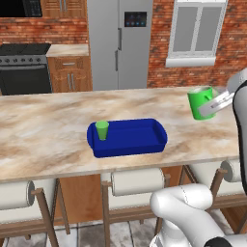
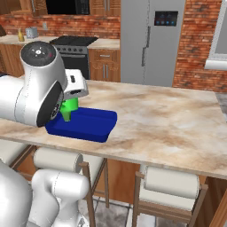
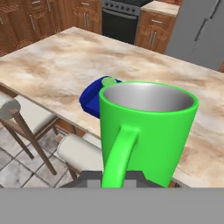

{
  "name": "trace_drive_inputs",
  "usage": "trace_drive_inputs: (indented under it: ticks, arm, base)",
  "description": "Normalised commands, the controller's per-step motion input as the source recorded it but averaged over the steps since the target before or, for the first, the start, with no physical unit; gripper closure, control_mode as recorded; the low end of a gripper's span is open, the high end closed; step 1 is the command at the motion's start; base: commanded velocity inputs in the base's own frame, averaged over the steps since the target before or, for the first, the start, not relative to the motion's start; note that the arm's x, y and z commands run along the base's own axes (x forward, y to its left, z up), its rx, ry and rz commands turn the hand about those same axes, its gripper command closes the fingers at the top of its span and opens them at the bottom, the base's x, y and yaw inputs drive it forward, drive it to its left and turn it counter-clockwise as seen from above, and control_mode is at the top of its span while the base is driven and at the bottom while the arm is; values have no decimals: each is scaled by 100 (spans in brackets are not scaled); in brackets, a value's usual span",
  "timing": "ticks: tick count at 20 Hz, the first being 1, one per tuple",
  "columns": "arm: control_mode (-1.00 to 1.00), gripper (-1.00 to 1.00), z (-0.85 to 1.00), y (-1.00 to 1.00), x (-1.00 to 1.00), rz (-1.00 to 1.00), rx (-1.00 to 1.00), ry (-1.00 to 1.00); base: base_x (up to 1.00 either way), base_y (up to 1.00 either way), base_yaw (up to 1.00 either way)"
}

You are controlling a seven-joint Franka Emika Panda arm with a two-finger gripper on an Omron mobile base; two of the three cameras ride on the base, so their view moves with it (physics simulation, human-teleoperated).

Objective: There is a tray on the dining counter. Grab the cup, mug, and pitcher and place them on the tray. The pitcher may be placed next to the tray if it cannot fit the tray.

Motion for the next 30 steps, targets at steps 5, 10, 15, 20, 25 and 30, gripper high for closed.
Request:
trace_drive_inputs:
  ticks: [5, 10, 15, 20, 25, 30]
  arm:
    - [-100, 100, -44, 0, 34, 30, 4, 0]
    - [-100, 100, -31, 0, 36, 29, 4, 0]
    - [-100, 100, -19, 10, 46, 21, 1, 0]
    - [-100, 100, -30, 21, 43, 19, 1, 0]
    - [-100, 100, -32, 21, 36, 18, 7, 0]
    - [-100, 100, -19, 18, 29, 14, 8, 2]
  base:
    - [0, 0, 0]
    - [0, 0, 0]
    - [0, 0, 0]
    - [0, 0, 0]
    - [0, 0, 0]
    - [0, 0, 0]
